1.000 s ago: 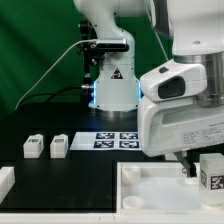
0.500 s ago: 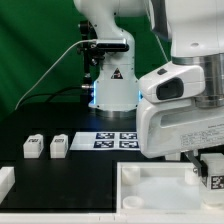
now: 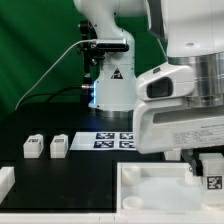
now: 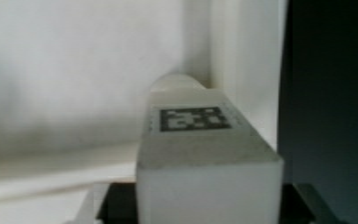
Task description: Assemble one leg
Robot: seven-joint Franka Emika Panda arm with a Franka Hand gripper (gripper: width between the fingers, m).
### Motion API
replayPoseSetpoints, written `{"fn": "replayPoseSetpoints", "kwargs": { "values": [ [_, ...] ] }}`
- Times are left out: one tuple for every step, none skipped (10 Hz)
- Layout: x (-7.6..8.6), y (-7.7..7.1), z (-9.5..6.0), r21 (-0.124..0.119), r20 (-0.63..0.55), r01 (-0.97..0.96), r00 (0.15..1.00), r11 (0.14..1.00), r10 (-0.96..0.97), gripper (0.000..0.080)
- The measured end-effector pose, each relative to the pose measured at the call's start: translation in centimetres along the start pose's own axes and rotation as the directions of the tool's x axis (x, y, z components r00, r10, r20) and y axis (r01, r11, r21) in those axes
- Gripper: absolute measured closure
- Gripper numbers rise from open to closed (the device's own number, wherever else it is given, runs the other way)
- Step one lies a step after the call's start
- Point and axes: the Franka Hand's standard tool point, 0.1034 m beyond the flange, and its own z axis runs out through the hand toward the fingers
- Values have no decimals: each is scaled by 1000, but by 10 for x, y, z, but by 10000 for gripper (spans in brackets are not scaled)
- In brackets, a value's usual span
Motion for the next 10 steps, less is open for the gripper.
{"fn": "replayPoseSetpoints", "kwargs": {
  "values": [
    [0,1,1,-1,1,-228,974,974,228,500],
    [0,3,3,4,11,-444,896,896,443,499],
    [2,5,3,16,32,-583,813,813,582,499],
    [3,7,3,13,41,-692,722,722,691,499],
    [2,7,3,4,46,-741,671,672,740,499],
    [1,7,3,-4,49,-767,640,641,767,499],
    [0,7,3,-6,49,-796,604,605,795,500],
    [0,7,4,-5,49,-783,621,622,782,500],
    [0,6,4,-6,49,-782,623,624,781,398],
    [-1,7,4,-5,49,-763,646,647,762,258]
  ]
}}
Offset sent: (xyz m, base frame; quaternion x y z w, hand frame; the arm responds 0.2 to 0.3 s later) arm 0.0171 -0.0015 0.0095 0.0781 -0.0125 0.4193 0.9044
